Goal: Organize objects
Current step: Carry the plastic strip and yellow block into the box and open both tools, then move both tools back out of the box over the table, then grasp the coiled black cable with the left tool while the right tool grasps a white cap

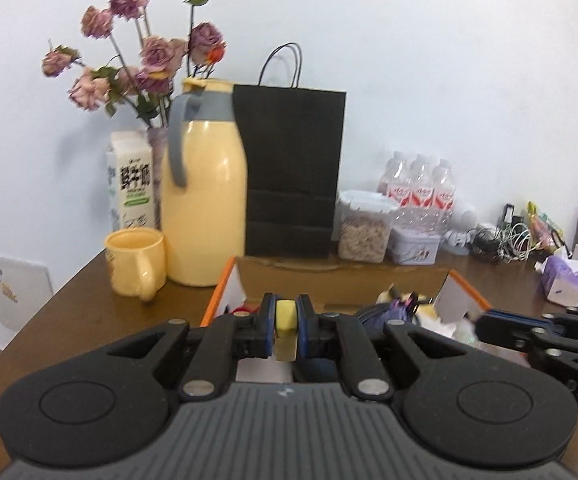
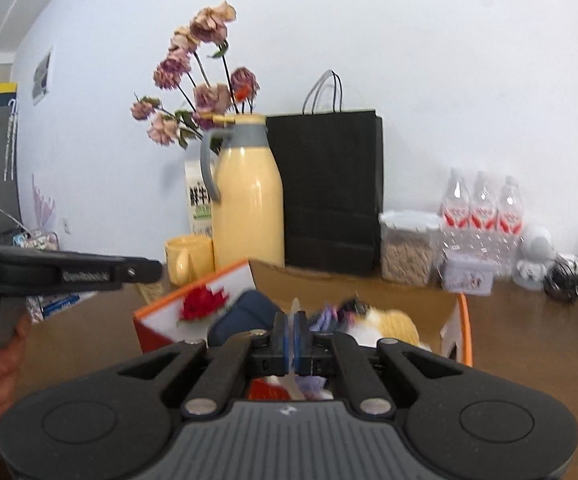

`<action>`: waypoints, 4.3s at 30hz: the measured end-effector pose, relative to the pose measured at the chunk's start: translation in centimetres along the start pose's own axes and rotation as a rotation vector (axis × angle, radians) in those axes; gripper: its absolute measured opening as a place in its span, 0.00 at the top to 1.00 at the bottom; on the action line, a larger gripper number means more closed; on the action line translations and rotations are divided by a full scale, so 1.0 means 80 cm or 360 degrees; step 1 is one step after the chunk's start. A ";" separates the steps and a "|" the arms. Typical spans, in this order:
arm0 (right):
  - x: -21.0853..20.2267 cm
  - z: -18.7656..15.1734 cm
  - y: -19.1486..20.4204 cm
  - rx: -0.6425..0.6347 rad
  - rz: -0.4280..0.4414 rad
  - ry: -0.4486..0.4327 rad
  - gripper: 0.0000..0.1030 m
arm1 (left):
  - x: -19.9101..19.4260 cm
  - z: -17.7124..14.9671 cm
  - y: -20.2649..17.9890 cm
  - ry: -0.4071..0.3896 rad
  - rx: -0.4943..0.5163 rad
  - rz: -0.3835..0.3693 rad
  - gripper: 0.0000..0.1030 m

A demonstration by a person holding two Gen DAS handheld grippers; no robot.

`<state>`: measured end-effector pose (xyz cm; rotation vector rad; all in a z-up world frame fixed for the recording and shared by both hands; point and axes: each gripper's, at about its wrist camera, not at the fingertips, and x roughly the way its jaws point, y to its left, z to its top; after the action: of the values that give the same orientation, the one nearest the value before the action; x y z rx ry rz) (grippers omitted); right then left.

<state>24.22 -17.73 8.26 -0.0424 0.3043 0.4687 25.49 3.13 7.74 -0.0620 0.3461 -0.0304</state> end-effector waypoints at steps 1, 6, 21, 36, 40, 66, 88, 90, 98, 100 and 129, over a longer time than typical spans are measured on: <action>0.005 0.005 0.001 -0.0003 0.0005 -0.0012 0.98 | 0.004 0.003 -0.003 -0.0005 0.0001 -0.0008 0.88; 0.034 0.030 0.002 -0.0013 0.0023 -0.0048 0.98 | 0.025 0.017 -0.013 -0.0031 0.0003 -0.0023 0.88; 0.141 0.023 -0.035 0.0081 0.0007 0.0098 0.98 | 0.118 0.018 -0.009 0.0085 0.0002 0.0014 0.88; 0.134 0.008 -0.062 0.0129 -0.0161 0.0139 0.10 | 0.107 0.017 -0.010 -0.0033 0.0089 0.0192 0.00; 0.131 0.009 -0.067 0.0152 -0.0190 0.0149 0.00 | 0.109 0.018 -0.011 -0.0024 0.0098 0.0196 0.00; 0.046 0.011 -0.028 0.0007 -0.0166 0.0075 0.00 | 0.027 0.007 0.008 -0.0013 0.0162 0.0226 0.00; 0.000 -0.067 0.008 -0.0060 -0.0153 0.0321 0.00 | -0.017 -0.094 0.054 0.0332 0.0222 0.0202 0.12; 0.001 -0.073 0.009 -0.0057 -0.0153 0.0342 0.00 | -0.014 -0.097 0.057 0.0355 0.0227 0.0202 0.26; 0.005 -0.083 0.009 -0.0046 -0.0158 0.0383 0.00 | 0.009 -0.108 0.068 0.0468 0.0184 0.0092 0.43; 0.007 -0.085 0.008 -0.0040 -0.0157 0.0387 0.00 | 0.015 -0.109 0.070 0.0483 0.0171 0.0055 0.44; 0.023 -0.104 -0.001 0.0017 -0.0133 0.0447 0.00 | 0.009 -0.113 0.085 0.0415 -0.0141 -0.0220 0.93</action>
<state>23.52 -17.92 -0.27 -0.1104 0.5787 0.3778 23.24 9.37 -1.43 -0.1704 0.6035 -0.1609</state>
